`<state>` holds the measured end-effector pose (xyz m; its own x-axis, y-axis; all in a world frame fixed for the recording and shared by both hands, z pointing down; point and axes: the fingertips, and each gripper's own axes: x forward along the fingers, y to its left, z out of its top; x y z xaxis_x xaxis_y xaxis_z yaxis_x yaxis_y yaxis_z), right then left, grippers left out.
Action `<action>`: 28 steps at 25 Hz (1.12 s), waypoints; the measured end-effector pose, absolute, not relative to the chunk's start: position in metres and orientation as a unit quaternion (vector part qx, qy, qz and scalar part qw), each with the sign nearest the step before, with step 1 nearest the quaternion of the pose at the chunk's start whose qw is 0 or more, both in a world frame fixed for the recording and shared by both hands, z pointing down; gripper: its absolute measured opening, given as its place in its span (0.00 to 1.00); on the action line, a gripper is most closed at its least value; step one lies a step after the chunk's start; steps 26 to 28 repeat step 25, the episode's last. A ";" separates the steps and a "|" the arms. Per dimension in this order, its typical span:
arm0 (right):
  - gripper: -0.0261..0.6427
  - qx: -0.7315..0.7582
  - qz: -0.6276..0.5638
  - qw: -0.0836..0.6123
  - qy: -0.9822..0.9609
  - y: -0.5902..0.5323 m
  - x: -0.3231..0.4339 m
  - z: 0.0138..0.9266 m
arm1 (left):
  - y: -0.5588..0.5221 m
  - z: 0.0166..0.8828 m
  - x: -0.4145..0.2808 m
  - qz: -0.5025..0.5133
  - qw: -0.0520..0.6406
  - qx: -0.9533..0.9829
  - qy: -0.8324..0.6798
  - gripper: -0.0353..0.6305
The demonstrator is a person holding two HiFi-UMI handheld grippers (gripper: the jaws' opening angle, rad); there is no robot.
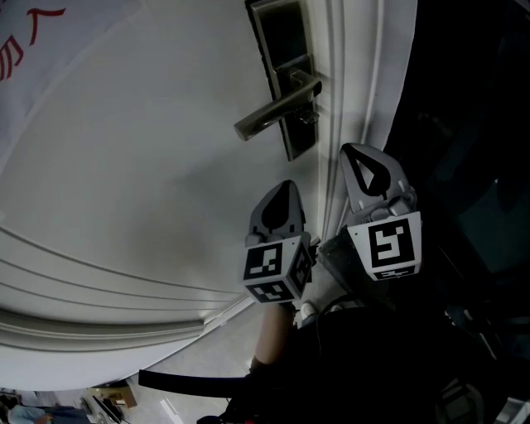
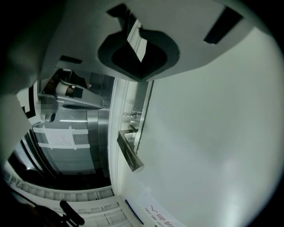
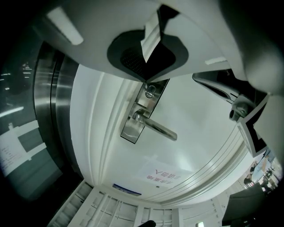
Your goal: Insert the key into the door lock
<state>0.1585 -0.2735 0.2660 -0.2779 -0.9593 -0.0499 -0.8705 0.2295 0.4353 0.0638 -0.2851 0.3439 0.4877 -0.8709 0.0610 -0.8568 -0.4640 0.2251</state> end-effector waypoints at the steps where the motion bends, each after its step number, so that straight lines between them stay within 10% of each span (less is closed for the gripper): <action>1: 0.04 0.590 -0.193 0.115 -0.776 -0.273 0.158 0.267 | -0.285 0.343 0.064 -0.032 0.114 0.855 -0.505 0.05; 28: 0.04 0.583 -0.200 0.124 -0.778 -0.279 0.154 0.268 | -0.286 0.341 0.068 -0.036 0.127 0.854 -0.503 0.05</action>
